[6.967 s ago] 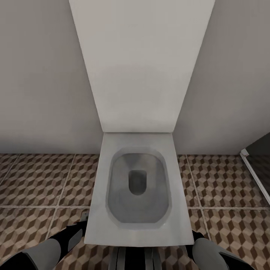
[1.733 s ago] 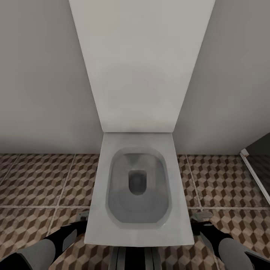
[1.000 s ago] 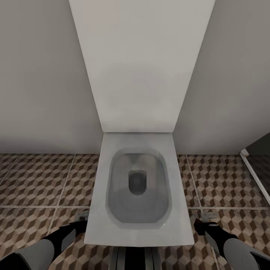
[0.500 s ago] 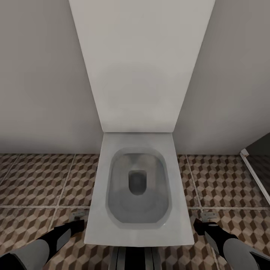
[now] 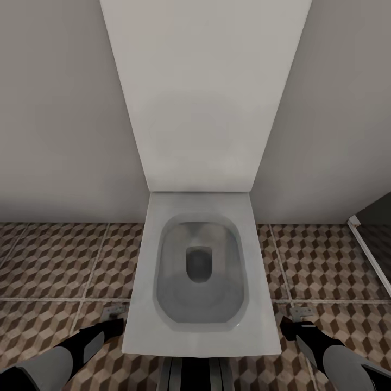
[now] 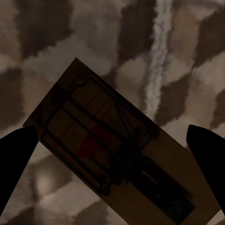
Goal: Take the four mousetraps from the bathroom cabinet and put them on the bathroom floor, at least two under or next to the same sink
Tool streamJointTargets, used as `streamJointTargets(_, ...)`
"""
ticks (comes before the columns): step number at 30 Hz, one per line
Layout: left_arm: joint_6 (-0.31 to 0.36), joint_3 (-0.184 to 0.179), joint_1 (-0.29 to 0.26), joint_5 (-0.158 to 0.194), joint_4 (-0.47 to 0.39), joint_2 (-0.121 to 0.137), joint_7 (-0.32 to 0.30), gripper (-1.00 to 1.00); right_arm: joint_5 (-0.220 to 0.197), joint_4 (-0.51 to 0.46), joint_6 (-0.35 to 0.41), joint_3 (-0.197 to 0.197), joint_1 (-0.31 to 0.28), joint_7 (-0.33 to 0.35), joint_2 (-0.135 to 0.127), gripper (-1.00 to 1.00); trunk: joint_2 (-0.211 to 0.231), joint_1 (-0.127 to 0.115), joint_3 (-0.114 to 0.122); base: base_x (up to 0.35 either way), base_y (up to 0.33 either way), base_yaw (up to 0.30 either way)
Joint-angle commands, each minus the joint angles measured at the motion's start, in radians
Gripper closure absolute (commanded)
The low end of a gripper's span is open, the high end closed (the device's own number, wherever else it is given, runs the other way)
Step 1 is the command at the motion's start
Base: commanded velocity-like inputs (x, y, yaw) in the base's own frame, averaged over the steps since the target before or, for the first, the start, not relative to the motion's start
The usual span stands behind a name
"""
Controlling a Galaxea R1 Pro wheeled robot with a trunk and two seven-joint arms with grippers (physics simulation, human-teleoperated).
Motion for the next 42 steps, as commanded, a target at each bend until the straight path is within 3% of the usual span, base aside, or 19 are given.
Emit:
streamJointTargets(1, 0.004, -0.005, 0.000, 0.003, -0.002, 0.000, -0.002, 1.00, 0.010, -0.001, 0.004, -0.007, 0.000, -0.001, 0.000, 1.00, 0.000, 0.000, -0.001, 0.000, 0.000, 0.000)
streamJointTargets(13, 0.005, -0.011, 0.000, 0.000, -0.002, -0.012, -0.002, 1.00, 0.011, 0.000, -0.009, -0.005, 0.000, -0.001, 0.008, 1.00, 0.000, 0.000, -0.001, 0.000, 0.000, 0.000)
streamJointTargets(42, 0.003, -0.012, 0.000, 0.000, -0.002, -0.013, -0.002, 1.00, 0.018, 0.010, -0.022, 0.000, 0.000, -0.001, 0.015, 1.00, 0.000, 0.000, -0.001, 0.000, 0.000, 0.000)
